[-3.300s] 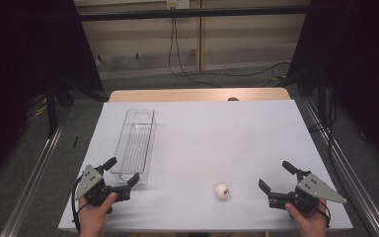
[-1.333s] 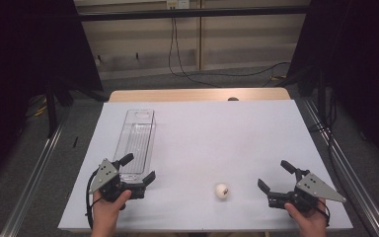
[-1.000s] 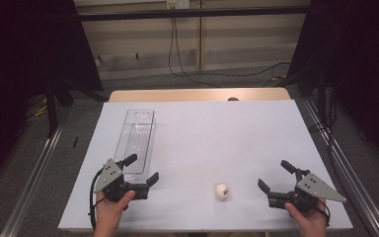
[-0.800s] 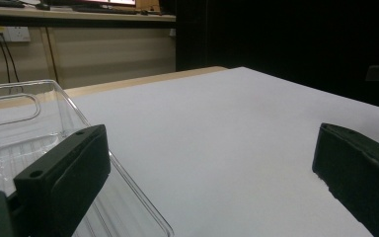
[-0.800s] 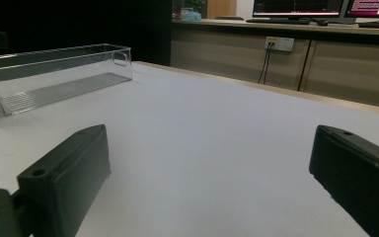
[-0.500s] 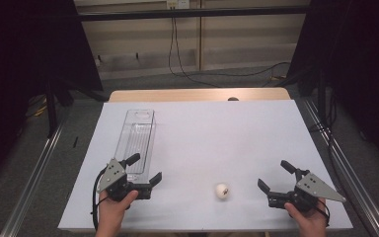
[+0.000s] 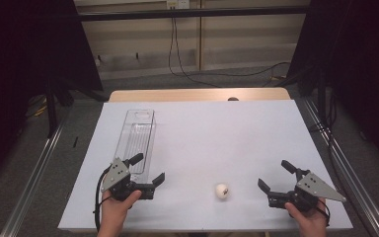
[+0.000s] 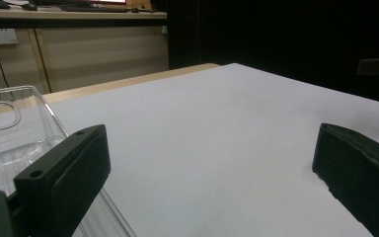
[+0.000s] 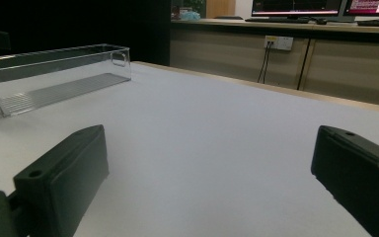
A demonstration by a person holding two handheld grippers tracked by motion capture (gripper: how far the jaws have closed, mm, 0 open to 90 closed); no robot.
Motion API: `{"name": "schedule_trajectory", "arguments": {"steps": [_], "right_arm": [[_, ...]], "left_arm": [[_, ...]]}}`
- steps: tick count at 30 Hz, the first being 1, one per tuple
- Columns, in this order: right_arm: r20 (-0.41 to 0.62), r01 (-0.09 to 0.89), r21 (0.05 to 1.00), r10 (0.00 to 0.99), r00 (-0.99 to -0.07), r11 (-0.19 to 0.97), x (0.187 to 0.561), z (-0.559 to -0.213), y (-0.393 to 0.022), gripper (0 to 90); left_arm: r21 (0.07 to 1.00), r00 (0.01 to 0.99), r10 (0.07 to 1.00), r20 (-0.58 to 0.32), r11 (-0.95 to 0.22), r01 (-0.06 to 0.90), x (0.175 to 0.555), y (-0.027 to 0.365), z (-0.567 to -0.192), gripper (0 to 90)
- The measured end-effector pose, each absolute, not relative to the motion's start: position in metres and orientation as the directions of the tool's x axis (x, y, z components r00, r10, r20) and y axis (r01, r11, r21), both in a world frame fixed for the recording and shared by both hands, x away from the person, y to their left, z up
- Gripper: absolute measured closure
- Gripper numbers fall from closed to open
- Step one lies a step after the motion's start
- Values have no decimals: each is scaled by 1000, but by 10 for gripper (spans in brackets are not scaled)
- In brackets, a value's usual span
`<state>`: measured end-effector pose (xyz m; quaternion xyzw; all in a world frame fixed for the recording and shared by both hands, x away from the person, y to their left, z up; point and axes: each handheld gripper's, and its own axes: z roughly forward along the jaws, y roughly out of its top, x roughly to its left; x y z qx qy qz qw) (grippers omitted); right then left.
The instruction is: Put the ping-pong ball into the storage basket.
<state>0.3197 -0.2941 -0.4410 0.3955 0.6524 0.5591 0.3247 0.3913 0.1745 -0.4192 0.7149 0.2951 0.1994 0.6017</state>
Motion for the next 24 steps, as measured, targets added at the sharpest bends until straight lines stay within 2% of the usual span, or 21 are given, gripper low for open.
{"name": "schedule_trajectory", "arguments": {"steps": [7, 9, 17, 19, 24], "right_arm": [[21, 154, 986, 884, -468, 58, 320, -441, -295, 2], [24, 157, 986, 883, -469, 57, 320, -441, -295, 0], [24, 162, 985, 883, -469, 59, 320, -441, -295, 0], [23, 161, 985, 884, -467, 59, 320, -441, -295, 0], [21, 161, 985, 883, -468, 63, 320, -441, -296, 0]], "left_arm": [[977, 753, 656, -59, -116, 178, 392, 172, -419, 15], [973, 768, 640, -32, -155, 170, 392, 173, -420, 15], [977, 765, 640, -69, -110, 180, 392, 163, -420, 15], [975, 772, 634, -39, -144, 167, 393, 164, -420, 15], [975, 774, 632, -45, -141, 173, 393, 161, -420, 15]]}}
